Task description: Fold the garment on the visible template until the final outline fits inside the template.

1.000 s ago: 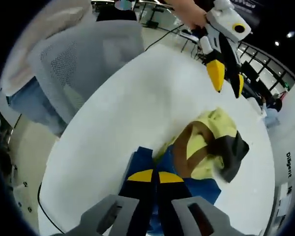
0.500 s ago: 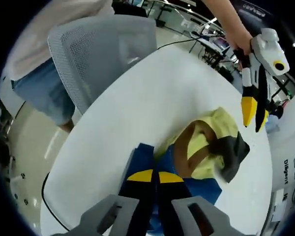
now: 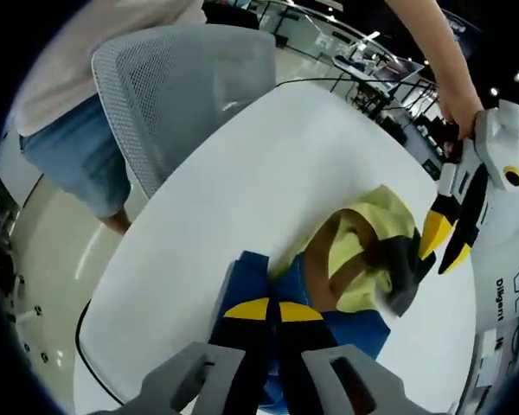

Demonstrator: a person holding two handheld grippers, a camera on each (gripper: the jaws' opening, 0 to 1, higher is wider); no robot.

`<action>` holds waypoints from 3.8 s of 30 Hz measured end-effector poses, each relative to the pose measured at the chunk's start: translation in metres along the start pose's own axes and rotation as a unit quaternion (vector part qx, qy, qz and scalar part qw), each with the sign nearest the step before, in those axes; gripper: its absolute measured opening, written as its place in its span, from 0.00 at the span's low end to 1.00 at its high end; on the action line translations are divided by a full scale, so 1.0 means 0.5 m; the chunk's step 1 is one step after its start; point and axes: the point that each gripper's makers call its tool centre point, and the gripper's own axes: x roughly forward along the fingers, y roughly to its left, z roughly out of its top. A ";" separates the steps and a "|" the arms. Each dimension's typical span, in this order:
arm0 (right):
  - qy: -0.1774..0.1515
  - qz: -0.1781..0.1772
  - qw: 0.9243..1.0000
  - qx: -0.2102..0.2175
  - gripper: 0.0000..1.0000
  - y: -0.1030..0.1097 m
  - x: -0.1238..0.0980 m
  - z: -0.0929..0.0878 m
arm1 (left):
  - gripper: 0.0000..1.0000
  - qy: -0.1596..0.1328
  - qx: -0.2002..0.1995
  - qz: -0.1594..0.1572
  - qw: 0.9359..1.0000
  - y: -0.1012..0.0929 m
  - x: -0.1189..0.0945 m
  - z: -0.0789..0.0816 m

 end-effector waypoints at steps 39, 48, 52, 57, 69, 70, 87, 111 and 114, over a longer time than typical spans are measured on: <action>-0.039 -0.073 0.979 0.185 0.00 -0.048 -0.048 -0.021 | 0.04 0.039 -0.053 0.033 0.997 -0.053 -0.177 -0.156; -0.071 -0.096 0.953 0.278 0.00 -0.070 -0.059 -0.025 | 0.04 0.029 -0.130 0.062 0.989 -0.138 -0.235 -0.254; -0.085 -0.102 0.940 0.316 0.00 -0.082 -0.060 -0.022 | 0.04 0.025 -0.155 0.055 0.986 -0.190 -0.225 -0.280; -0.091 -0.103 0.933 0.332 0.00 -0.085 -0.061 -0.020 | 0.05 0.025 -0.172 0.042 0.984 -0.233 -0.199 -0.291; -0.082 -0.094 0.935 0.331 0.00 -0.068 -0.055 -0.009 | 0.24 0.000 -0.192 0.041 0.981 -0.201 -0.146 -0.258; -0.081 -0.093 0.936 0.330 0.00 -0.066 -0.055 -0.007 | 0.24 0.005 -0.188 0.041 0.981 -0.198 -0.140 -0.261; -0.065 -0.091 0.938 0.327 0.00 -0.054 -0.054 -0.006 | 0.05 0.027 -0.204 0.011 0.978 -0.215 -0.110 -0.275; -0.107 -0.138 0.934 0.313 0.00 -0.141 -0.146 0.059 | 0.04 -0.089 -0.268 0.029 0.959 -0.333 -0.299 -0.174; -0.118 -0.132 0.938 0.298 0.00 -0.148 -0.151 0.087 | 0.04 -0.096 -0.270 0.030 0.958 -0.368 -0.331 -0.161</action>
